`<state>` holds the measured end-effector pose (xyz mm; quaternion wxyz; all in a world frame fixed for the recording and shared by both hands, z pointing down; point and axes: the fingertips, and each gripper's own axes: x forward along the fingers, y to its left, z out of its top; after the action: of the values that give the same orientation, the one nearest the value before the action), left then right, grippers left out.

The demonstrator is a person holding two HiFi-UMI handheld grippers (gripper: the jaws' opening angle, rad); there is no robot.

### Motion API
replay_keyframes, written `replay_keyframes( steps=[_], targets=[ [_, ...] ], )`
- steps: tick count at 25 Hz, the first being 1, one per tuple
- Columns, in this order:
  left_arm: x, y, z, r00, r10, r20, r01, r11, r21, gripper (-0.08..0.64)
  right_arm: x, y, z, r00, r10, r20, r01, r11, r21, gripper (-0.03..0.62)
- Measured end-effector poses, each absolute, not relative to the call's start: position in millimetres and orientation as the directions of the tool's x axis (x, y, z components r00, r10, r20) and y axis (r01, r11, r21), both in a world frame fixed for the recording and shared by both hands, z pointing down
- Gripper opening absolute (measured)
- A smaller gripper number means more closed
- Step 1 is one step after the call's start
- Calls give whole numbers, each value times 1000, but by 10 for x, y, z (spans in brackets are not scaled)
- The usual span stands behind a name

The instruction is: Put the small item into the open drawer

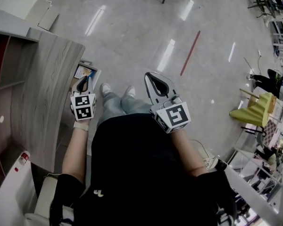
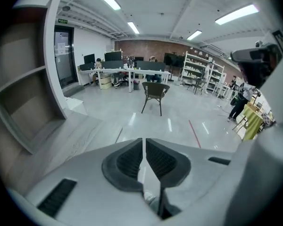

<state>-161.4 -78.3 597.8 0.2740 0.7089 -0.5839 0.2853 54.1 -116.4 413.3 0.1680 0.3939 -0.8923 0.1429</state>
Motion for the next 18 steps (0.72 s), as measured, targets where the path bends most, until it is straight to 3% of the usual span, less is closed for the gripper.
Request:
replay_keyframes(
  steps=[2,18],
  targets=[
    [-1588,-812,5726,176,-705,687,-982,-174,72,3,475,-1180,4084,-652,-648,392,-736,666,-123,13],
    [-1545,-822,4042,203,-887,414,-979,-198,55,2,164,-1238,3777,-750,-586,307,-642,757,-122,12]
  ],
)
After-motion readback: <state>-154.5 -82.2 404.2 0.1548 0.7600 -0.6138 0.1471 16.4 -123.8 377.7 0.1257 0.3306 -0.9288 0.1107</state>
